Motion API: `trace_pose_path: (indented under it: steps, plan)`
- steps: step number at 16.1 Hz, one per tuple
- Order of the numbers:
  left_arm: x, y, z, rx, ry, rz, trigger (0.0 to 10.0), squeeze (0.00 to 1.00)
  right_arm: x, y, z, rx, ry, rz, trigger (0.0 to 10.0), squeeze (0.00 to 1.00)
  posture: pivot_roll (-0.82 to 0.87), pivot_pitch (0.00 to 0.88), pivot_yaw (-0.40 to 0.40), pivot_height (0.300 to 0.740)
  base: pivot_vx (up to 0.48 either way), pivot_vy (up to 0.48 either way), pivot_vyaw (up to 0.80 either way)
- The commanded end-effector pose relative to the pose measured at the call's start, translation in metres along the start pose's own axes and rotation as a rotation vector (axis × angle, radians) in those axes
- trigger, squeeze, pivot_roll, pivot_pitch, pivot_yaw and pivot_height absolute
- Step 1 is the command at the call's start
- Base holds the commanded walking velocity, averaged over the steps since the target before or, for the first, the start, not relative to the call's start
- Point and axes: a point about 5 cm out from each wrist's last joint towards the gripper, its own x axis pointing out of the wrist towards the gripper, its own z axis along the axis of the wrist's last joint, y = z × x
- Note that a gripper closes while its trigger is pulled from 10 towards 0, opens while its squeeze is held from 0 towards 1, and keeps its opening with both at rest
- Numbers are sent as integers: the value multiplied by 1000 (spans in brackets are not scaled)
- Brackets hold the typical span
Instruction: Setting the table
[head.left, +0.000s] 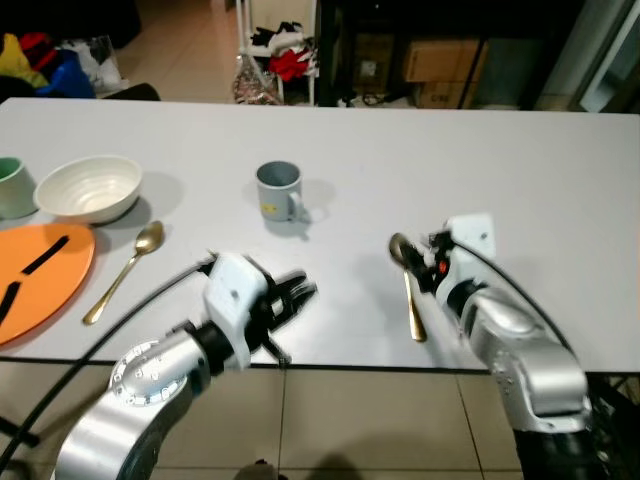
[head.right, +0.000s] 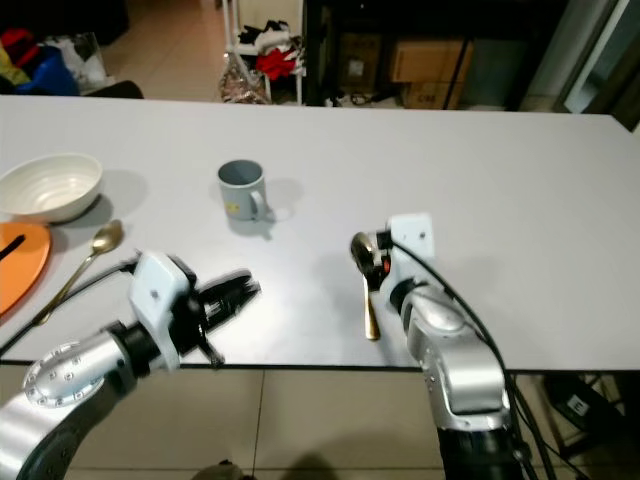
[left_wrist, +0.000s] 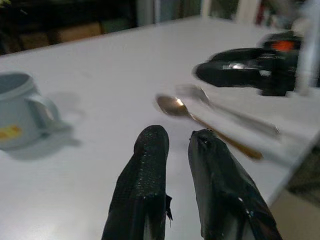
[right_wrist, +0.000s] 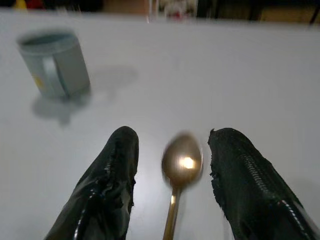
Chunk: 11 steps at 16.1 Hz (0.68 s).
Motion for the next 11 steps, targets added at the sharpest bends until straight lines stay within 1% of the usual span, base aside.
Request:
trace_pose_path:
  steps: [1,2,3,5,6,7,8,9,10,11]
  plan:
    - [1,11,7,0,-44,111,10000,0,-13,-2,4,5,-58,-7,10000,1000,177,0,12,740,0,0,0]
    - [1,11,7,0,-44,111,10000,0,-13,-2,4,5,-58,-7,10000,1000,177,0,12,740,0,0,0]
    - [3,14,6,7,-49,151,10000,0,-14,-12,-3,6,-35,-75,10000,1000,170,0,14,740,0,0,0]
    - [5,11,4,20,-39,136,10000,0,-11,-21,-3,-7,-4,-137,10000,1000,163,0,16,740,0,0,0]
    - [8,8,2,26,-30,119,10000,0,-7,-27,-4,-25,41,-159,10000,1000,160,0,13,740,0,0,0]
    - [9,7,1,28,-28,113,10000,0,-5,-29,-6,-29,63,-158,10000,1000,159,0,11,740,0,0,0]
    - [11,5,1,33,-24,104,10000,0,2,-31,-10,-34,96,-121,10000,1000,156,0,17,740,0,0,0]
    - [12,5,0,41,-20,94,10000,0,13,-33,-16,-52,153,-87,10000,1000,156,0,17,740,0,0,0]
    - [12,4,0,43,-20,91,10000,0,15,-37,-17,-56,175,-93,10000,620,158,0,18,740,0,0,0]
    - [12,5,0,46,-20,88,10000,0,18,-42,-21,-61,234,-97,10000,0,160,0,16,740,0,0,0]
